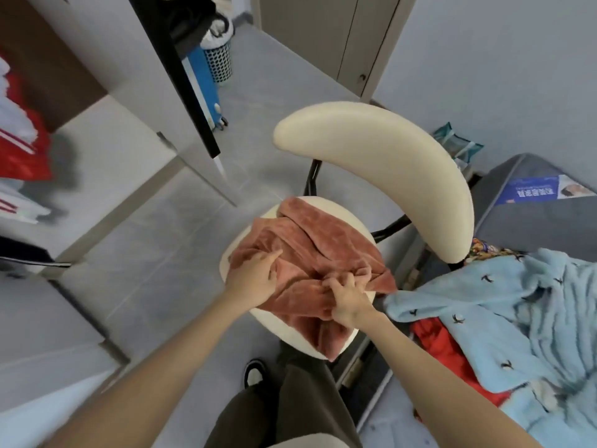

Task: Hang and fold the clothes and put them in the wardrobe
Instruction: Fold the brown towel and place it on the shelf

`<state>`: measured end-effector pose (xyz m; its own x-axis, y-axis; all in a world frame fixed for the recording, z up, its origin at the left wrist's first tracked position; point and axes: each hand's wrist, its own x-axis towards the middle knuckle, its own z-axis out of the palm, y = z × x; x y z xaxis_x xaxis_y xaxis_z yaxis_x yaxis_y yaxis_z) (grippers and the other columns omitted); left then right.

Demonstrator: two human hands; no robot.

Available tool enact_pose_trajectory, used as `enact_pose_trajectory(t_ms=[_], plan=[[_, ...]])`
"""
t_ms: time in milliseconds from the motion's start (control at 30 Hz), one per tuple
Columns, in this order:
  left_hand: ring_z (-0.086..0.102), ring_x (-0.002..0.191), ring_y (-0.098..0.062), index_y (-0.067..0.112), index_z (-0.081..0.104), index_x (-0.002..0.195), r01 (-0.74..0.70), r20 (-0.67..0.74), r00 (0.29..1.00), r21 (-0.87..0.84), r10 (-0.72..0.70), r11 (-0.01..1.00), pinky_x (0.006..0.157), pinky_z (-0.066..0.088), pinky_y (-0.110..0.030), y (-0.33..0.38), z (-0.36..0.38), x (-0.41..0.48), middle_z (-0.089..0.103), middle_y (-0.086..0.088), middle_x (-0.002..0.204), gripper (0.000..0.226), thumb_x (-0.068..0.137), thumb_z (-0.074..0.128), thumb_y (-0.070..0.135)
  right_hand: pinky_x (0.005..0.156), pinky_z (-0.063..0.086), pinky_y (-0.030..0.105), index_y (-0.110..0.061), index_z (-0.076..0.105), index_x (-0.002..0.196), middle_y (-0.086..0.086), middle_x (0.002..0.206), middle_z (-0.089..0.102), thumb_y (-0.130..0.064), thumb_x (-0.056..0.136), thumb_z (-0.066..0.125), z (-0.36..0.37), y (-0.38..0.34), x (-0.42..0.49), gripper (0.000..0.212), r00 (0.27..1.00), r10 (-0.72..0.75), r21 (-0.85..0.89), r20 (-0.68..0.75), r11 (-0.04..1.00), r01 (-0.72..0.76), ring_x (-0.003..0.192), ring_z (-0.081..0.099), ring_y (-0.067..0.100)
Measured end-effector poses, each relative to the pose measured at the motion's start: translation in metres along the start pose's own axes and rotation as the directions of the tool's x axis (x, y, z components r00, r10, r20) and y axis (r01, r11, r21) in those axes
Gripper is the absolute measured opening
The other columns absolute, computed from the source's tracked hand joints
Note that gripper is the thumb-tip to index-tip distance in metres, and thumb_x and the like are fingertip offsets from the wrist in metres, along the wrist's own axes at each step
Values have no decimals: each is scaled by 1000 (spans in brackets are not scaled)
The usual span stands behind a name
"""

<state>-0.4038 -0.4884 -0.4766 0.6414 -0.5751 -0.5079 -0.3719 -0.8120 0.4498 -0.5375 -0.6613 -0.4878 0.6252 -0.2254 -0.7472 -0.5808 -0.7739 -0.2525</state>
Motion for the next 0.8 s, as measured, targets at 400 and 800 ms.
enact_pose_trajectory(t_ms=[400,800], plan=[[26,140,-29,31,21,151,225,-85,974,277,-209,934,108,28,-46,-59,52,80,21,-5,157,56,99,39,37,104,38,43,-15,39,141,9,147,32,-14,93,46,-47,-68,145,49,908,-380,-199,-173,917,346,130,34,30],[21,142,-28,30,27,148,253,7,963,310,-269,916,114,21,-48,-100,77,72,17,-4,157,47,102,31,35,103,32,42,-12,47,131,12,129,56,-42,93,56,-15,-98,225,50,964,-267,-484,-10,844,229,121,50,31]])
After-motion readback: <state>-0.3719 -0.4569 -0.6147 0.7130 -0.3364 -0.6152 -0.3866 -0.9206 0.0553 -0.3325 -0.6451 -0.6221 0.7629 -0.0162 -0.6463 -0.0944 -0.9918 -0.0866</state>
